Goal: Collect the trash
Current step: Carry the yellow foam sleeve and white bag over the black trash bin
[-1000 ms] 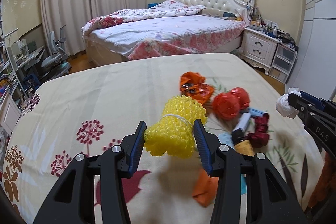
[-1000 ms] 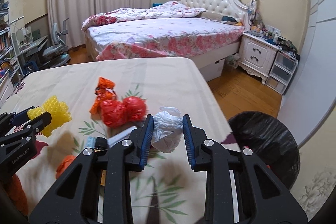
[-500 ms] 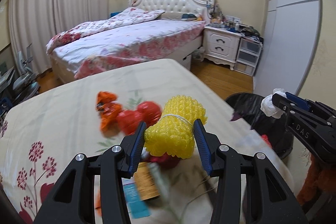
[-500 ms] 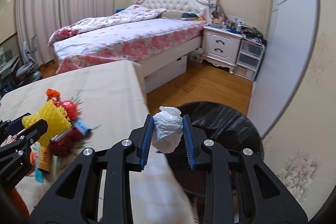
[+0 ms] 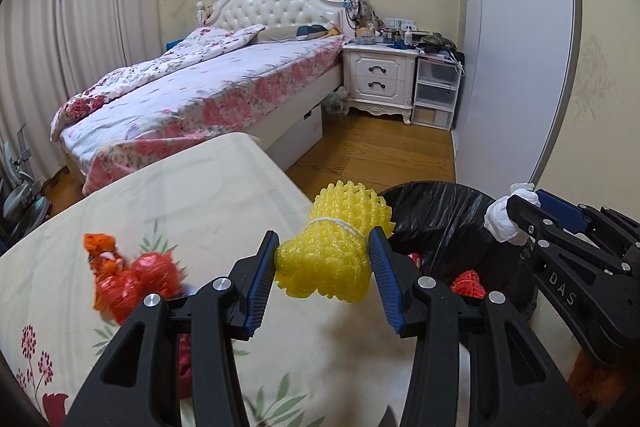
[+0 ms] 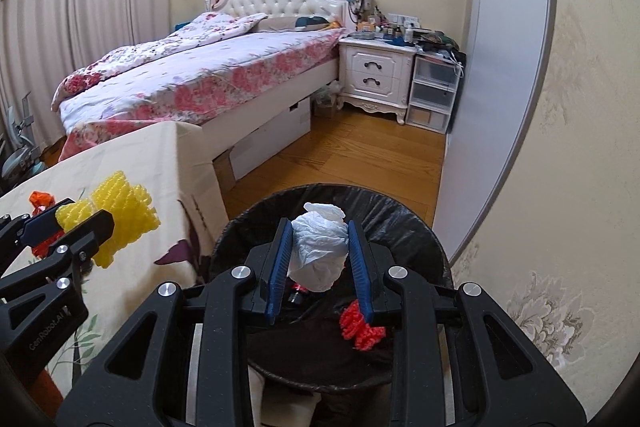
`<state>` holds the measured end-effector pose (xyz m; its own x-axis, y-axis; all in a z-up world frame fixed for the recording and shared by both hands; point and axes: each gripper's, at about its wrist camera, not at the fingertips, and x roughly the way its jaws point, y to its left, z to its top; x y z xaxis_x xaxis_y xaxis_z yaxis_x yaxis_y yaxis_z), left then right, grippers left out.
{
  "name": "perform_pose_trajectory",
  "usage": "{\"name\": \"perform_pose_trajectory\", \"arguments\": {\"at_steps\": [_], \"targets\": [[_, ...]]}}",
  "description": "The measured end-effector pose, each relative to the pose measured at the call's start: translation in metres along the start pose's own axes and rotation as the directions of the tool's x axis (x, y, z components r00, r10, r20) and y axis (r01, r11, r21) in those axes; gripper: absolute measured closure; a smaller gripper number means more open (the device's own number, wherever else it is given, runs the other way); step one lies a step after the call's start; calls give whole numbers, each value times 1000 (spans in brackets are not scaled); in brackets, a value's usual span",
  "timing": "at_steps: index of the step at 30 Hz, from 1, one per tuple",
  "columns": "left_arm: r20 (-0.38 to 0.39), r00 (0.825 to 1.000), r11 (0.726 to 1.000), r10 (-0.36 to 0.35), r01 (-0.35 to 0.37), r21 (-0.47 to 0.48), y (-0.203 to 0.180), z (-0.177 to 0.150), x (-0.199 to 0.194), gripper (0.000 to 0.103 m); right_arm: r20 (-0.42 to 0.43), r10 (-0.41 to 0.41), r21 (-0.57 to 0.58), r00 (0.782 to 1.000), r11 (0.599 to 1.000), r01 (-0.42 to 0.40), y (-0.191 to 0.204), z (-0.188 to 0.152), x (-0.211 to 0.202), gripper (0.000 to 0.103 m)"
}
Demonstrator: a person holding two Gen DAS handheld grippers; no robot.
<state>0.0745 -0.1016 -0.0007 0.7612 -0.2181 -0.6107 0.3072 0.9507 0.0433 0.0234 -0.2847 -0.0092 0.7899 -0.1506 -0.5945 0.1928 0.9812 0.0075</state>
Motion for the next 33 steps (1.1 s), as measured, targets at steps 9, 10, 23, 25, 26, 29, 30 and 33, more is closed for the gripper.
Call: {"name": "perform_pose_trajectory", "arguments": {"at_steps": [9, 10, 23, 25, 26, 29, 30, 33], "targets": [[-14, 1000, 1000, -6, 6, 24, -22, 14, 29, 56, -11, -20, 40, 1000, 999, 21, -14, 4, 19, 75], [-16, 1000, 1000, -5, 5, 25, -23, 15, 32, 56, -12, -21, 44, 1000, 999, 21, -15, 4, 21, 75], [-53, 999, 999, 2, 0, 36, -35, 23, 61, 56, -30, -51, 61, 998, 997, 53, -19, 2, 38, 74], [-57, 998, 999, 3, -1, 38, -36, 23, 63, 56, -27, -54, 63, 998, 996, 55, -21, 2, 38, 74], [-58, 998, 999, 3, -1, 40, -37, 24, 64, 56, -27, -53, 66, 998, 996, 55, -22, 2, 38, 74], [-61, 998, 999, 5, -2, 47, -38, 23, 66, 55, -29, -54, 70, 998, 996, 56, -23, 1, 39, 74], [-62, 998, 999, 6, -3, 49, -38, 23, 67, 55, -28, -56, 72, 998, 996, 57, -23, 1, 39, 74], [-68, 998, 999, 6, -3, 50, -39, 22, 68, 51, -28, -58, 80, 998, 995, 60, -24, 1, 39, 73]]}}
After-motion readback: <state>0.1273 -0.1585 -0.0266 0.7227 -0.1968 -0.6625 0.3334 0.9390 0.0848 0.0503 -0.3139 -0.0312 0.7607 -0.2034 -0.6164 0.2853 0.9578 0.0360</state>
